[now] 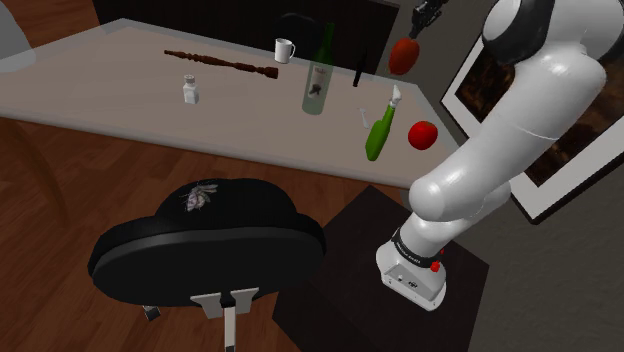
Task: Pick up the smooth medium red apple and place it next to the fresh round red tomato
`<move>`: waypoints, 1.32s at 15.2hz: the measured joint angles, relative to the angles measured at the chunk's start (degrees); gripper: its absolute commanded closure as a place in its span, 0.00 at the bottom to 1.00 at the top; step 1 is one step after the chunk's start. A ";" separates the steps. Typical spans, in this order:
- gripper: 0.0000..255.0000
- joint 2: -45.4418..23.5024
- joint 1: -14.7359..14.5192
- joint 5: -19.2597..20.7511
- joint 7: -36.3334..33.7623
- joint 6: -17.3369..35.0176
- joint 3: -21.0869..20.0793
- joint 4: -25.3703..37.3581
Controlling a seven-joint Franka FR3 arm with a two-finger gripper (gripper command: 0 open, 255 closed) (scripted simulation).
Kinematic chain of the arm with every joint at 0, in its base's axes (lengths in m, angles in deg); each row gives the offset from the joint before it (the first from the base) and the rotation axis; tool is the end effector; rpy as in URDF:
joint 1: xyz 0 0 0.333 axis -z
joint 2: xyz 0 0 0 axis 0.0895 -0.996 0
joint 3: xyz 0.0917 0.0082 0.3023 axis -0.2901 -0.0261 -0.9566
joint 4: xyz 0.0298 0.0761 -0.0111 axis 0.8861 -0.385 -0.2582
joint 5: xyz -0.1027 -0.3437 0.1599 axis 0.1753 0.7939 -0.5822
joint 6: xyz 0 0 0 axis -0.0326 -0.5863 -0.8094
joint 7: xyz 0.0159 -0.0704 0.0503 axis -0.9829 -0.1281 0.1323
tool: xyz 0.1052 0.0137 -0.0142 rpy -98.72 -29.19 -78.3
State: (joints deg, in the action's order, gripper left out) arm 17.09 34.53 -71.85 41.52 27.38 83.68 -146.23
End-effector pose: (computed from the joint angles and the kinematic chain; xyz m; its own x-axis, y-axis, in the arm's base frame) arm 0.3655 -0.4311 0.6777 0.9425 -0.2485 0.2235 -0.2627 -0.9642 0.0358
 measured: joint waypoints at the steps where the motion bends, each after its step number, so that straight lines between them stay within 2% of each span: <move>1: 1.00 -1.34 0.78 -0.81 1.50 -0.24 0.78 1.33; 6: 1.00 -8.99 5.61 -5.60 8.60 -3.73 4.20 10.84; 7: 1.00 -11.39 7.17 -7.06 10.04 -5.27 4.83 14.34; 9: 1.00 -14.04 8.94 -8.66 12.05 -5.37 5.36 16.49; 20: 1.00 -11.04 7.41 -7.35 13.17 4.36 5.15 3.98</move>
State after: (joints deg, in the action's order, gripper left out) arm 6.05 41.94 -79.20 54.69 31.75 88.83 -142.25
